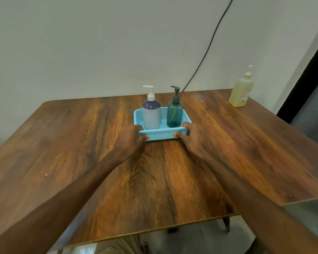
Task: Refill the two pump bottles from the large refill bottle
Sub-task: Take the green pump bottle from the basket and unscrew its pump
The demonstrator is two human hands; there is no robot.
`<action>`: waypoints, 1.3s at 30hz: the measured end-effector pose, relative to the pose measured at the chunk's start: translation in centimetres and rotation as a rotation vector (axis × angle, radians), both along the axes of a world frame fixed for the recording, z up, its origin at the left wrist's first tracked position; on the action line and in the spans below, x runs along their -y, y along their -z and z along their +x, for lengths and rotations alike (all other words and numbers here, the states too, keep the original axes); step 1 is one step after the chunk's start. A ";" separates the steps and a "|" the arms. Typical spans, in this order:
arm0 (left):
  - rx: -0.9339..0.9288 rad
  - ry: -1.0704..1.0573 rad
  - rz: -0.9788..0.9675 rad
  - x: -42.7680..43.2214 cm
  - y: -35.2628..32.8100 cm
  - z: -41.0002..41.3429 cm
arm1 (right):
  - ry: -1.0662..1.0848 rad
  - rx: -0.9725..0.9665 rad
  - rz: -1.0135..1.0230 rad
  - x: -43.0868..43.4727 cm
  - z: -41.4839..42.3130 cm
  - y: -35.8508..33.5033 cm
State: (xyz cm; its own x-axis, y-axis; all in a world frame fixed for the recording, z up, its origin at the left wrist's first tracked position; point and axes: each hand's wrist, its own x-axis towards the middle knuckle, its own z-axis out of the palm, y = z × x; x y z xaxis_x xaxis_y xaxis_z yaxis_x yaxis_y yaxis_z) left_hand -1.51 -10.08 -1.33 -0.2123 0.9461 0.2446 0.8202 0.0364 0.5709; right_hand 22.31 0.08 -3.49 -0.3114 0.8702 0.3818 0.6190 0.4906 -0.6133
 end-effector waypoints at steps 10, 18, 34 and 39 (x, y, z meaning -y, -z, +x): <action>-0.037 0.018 -0.023 1.7 1.6 0.4 | 0.017 0.012 -0.030 2.0 0.1 1.5; -0.181 -0.118 0.152 4.7 2.9 3.7 | 0.057 -0.011 -0.035 3.0 1.4 1.8; -0.283 0.450 -0.004 -3.8 -0.8 19.7 | 0.309 -0.021 -0.160 1.8 12.6 1.5; -0.378 0.514 -0.191 -9.0 -1.0 22.2 | 0.368 0.058 -0.151 -0.4 14.6 1.5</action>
